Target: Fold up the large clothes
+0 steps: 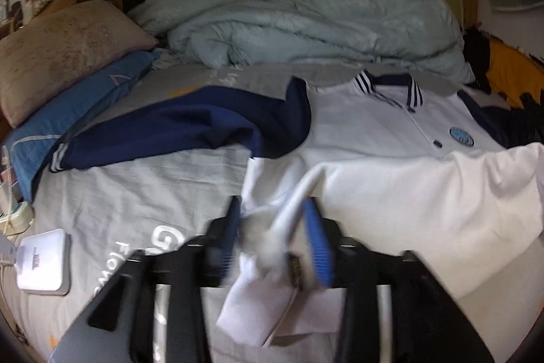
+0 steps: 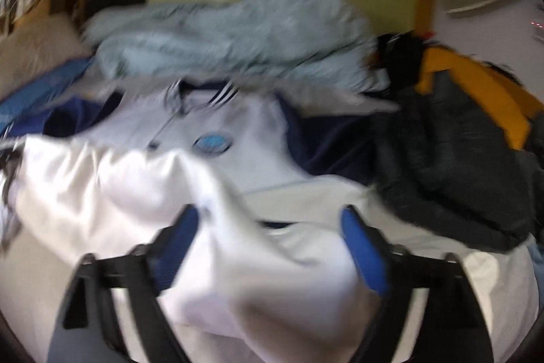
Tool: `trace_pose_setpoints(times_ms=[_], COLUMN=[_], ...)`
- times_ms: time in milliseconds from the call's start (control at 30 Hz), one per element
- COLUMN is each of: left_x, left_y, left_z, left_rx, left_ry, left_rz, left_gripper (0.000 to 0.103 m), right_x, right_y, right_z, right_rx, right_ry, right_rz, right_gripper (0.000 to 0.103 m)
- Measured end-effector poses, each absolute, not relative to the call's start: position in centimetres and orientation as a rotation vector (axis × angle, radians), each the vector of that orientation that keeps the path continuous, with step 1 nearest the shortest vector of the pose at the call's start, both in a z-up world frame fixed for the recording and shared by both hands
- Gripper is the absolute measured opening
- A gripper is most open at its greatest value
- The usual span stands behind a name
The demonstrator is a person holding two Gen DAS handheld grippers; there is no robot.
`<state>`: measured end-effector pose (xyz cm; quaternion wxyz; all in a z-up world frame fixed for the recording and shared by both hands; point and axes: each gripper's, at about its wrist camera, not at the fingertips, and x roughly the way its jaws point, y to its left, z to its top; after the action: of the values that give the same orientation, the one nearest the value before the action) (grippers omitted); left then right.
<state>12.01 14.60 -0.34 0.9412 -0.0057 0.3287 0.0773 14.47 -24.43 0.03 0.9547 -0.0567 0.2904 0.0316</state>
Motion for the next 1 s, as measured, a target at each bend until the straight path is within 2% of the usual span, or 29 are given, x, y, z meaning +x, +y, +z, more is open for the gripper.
trace_pose_setpoints(times_ms=[67, 133, 200, 367, 633, 667, 733, 767, 800, 867, 1000], left_x=[10.9, 10.1, 9.6, 9.1, 8.6, 8.6, 8.7, 8.9, 9.1, 9.3, 9.4], left_y=[14.9, 15.2, 15.5, 15.0, 13.7, 13.5, 13.2, 13.0, 12.9, 12.9, 13.0], left_z=[0.3, 0.7, 0.8, 0.6, 0.7, 0.7, 0.6, 0.3, 0.1, -0.2, -0.2], left_rx=[-0.032, -0.069, -0.1, -0.069, -0.007, 0.006, 0.025, 0.034, 0.044, 0.049, 0.048], left_ry=[0.641, 0.635, 0.634, 0.633, 0.61, 0.606, 0.612, 0.624, 0.635, 0.635, 0.627], left_rz=[0.176, 0.166, 0.161, 0.173, 0.195, 0.195, 0.197, 0.199, 0.203, 0.212, 0.219], left_gripper=[0.065, 0.066, 0.076, 0.079, 0.085, 0.086, 0.087, 0.088, 0.088, 0.088, 0.088], right_x=[13.5, 12.7, 12.2, 11.4, 10.5, 10.5, 10.7, 10.9, 11.2, 12.2, 15.4], right_y=[-25.9, -27.6, -29.1, -31.2, -27.4, -27.2, -26.7, -26.8, -26.7, -26.7, -27.6], right_z=[0.8, 1.3, 1.9, 2.4, 1.3, 0.9, 0.3, 0.1, -0.1, -0.2, 0.2], right_rx=[-0.074, -0.022, 0.03, 0.147, -0.026, -0.038, -0.055, -0.055, -0.054, -0.06, -0.05], right_ry=[0.558, 0.549, 0.539, 0.548, 0.641, 0.649, 0.677, 0.683, 0.688, 0.69, 0.651], right_rz=[0.024, -0.016, -0.059, -0.02, 0.125, 0.135, 0.151, 0.148, 0.14, 0.115, -0.002], right_gripper=[0.095, 0.096, 0.097, 0.101, 0.101, 0.097, 0.081, 0.063, 0.039, 0.012, 0.01])
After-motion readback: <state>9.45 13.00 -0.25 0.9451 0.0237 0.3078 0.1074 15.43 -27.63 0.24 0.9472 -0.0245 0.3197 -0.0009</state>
